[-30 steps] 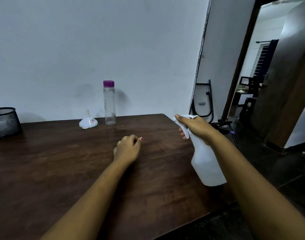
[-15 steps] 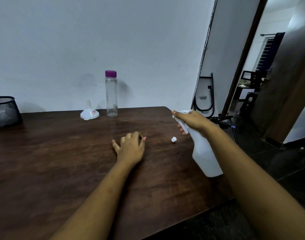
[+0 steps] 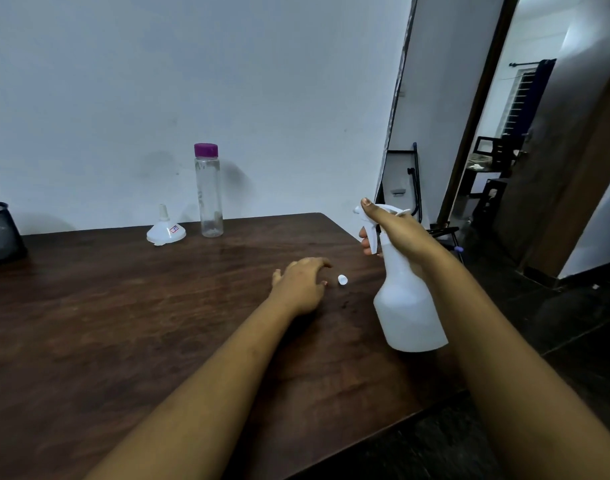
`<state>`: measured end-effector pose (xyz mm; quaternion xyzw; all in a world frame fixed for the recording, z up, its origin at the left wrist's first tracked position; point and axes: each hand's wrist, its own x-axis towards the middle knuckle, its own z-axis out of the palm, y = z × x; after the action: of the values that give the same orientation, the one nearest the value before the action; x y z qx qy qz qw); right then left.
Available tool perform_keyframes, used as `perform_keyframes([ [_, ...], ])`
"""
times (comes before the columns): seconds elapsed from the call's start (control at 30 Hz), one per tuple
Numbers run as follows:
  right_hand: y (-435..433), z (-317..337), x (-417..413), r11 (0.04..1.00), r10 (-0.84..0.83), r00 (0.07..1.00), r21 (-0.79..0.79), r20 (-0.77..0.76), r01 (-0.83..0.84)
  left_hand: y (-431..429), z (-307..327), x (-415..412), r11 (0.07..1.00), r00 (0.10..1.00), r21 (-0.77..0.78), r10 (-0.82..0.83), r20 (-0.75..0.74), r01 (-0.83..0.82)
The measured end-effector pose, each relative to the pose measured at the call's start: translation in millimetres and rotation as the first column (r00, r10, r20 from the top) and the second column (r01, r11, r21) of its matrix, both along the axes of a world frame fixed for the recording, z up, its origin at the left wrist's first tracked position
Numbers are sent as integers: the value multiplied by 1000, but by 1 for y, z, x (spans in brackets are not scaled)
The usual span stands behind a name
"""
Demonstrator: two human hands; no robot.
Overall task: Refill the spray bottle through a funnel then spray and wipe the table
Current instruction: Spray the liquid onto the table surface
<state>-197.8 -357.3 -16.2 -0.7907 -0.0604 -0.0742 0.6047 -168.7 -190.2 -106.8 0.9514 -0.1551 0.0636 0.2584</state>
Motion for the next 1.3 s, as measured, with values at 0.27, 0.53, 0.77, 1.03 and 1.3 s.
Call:
perform_keyframes([
  [0.27,-14,-1,-12,995,-7,999,100,46,3,-45,-7,36,934,975,281,-206,-86,222],
  [0.53,-18,-3,-14,988,16,998,152,59,-25,-14,-9,33,970,998,-239,-44,50,55],
  [0.77,-5,-6,-15,984,105,990,136,91,-117,2,51,-2,290,979,-950,-197,56,113],
  [1.03,2,-12,-11,970,157,982,170,101,-173,-7,84,-17,241,956,-944,-244,165,224],
  [1.3,1,-15,-11,954,192,973,208,129,-216,-11,95,-20,330,952,-925,-293,90,189],
])
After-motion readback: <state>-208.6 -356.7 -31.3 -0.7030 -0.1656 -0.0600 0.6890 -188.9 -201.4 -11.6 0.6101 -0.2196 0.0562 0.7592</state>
